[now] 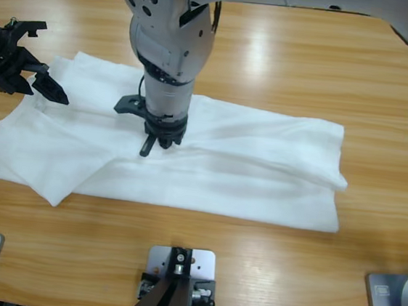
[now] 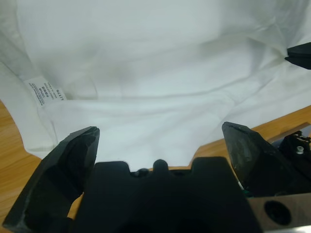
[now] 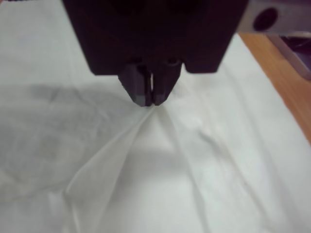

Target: Fold clothes

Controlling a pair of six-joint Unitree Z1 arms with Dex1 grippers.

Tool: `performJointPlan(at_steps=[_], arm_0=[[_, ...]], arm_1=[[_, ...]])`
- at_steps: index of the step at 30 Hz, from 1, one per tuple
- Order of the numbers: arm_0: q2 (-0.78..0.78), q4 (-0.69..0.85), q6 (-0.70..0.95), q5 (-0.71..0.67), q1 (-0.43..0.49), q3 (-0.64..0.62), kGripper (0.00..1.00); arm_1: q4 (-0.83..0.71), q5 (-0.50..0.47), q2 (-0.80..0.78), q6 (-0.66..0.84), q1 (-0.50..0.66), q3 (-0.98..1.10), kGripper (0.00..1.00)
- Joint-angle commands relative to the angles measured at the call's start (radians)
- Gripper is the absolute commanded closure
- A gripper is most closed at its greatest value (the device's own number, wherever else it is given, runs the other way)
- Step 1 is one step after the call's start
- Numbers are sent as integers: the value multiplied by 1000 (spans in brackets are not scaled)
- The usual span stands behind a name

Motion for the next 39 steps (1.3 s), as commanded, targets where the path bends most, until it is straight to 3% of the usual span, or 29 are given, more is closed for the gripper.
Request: performJointPlan(at_steps=[1, 4, 5, 6, 7, 8, 13, 16, 20, 24, 26, 29, 30, 33, 37, 38, 39], arm_0=[[50, -14, -14, 10, -8, 24, 23], [44, -13, -14, 12, -8, 26, 23], [26, -14, -16, 21, -8, 28, 23], [13, -14, -20, 28, -7, 31, 23], [4, -14, -24, 33, -1, 34, 23], [0, -14, -27, 33, 2, 35, 23], [-29, -17, -42, 33, 27, 41, 23], [-46, -19, -43, 33, 43, 43, 23], [-62, -23, -47, 29, 50, 47, 23], [-71, -23, -47, 11, 52, 50, 23], [-76, -21, -45, -16, 52, 51, 23], [-94, -20, -39, -56, 52, 57, 23], [-102, -20, -38, -65, 52, 60, 23], [-137, -20, -41, -65, 56, 72, 23], [-171, -20, -41, -64, 74, 86, 23], [-171, -20, -41, -64, 75, 87, 23], [-171, -20, -41, -65, 75, 88, 23]], arm_1=[[31, -1, 62, 9, 8, -15, 1000], [52, -45, 32, 12, -6, -41, 1000], [64, -59, 8, 17, -23, -55, 907], [79, -72, -21, 27, -44, -73, 421], [81, -76, -51, 40, -66, -75, 209], [81, -68, -91, 61, -99, -75, 121], [54, 22, -258, 135, -236, -28, 82], [-140, 82, -415, 228, -305, 261, 82], [-458, 142, -659, 406, -366, 705, 82], [-1047, 310, -890, 747, -458, 1230, 37], [-1258, 401, -920, 867, -474, 1369, 41], [-1259, 577, -863, 833, -472, 1378, 3], [-1271, 595, -846, 836, -473, 1399, 0], [-1297, 535, -886, 891, -528, 1489, 23], [-1359, 499, -981, 953, -695, 1705, 0], [-1330, 457, -1021, 973, -719, 1744, 0], [-1205, 354, -1092, 991, -724, 1743, 0]])
